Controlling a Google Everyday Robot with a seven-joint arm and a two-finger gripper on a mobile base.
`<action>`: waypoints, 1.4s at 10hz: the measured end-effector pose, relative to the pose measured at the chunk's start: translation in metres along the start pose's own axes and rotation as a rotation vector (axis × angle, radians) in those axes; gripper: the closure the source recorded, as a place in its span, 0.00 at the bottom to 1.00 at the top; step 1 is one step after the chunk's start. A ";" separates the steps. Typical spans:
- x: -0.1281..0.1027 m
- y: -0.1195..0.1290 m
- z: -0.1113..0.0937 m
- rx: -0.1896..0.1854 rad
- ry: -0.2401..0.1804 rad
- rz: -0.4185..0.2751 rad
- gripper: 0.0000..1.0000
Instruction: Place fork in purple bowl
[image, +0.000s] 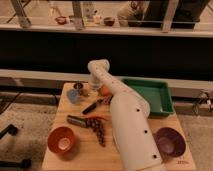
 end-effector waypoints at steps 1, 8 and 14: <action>0.001 0.000 0.001 -0.001 -0.001 0.001 0.22; 0.001 -0.001 -0.001 -0.002 -0.004 0.004 0.53; 0.003 0.001 -0.002 -0.007 -0.002 0.004 0.68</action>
